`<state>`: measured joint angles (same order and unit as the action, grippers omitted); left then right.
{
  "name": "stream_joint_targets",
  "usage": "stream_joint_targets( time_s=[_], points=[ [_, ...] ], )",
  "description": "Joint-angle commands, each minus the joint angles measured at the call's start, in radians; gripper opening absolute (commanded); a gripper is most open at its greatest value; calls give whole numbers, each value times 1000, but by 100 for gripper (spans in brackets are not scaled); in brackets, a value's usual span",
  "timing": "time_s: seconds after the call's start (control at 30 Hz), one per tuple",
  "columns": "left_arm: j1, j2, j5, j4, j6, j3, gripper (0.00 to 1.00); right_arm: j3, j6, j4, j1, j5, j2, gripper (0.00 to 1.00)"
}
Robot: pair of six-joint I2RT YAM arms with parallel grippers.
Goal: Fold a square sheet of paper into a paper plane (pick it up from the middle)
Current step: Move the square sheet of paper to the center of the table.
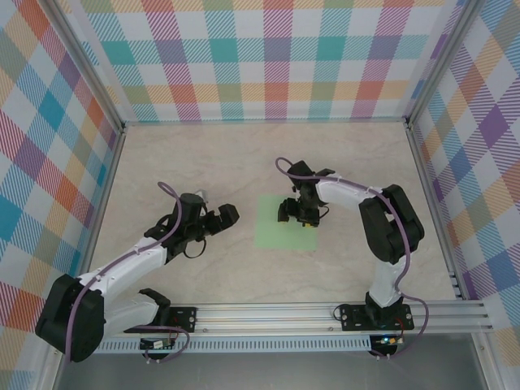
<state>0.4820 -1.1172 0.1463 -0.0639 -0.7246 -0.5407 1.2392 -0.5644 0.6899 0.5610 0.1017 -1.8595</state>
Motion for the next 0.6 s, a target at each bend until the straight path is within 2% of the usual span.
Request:
stream_joint_targets(
  time_s=[0.0, 0.07, 0.2, 0.37, 0.47, 0.57],
  points=[
    [1, -3, -4, 67, -7, -12, 100, 77, -13, 78, 17, -61, 61, 80],
    [1, 1, -21, 93, -21, -5, 100, 114, -75, 136, 42, -139, 68, 100],
    [-6, -15, -39, 84, -14, -21, 100, 135, -211, 194, 131, -326, 62, 100],
    [-17, -54, -13, 100, 1, -53, 100, 141, -231, 148, 168, -319, -5, 100],
    [-22, -76, -14, 72, 15, -81, 100, 252, -274, 270, 168, -315, -97, 100],
    [-23, -96, -1, 36, 39, -108, 100, 276, -270, 262, 168, -312, -133, 100]
  ],
)
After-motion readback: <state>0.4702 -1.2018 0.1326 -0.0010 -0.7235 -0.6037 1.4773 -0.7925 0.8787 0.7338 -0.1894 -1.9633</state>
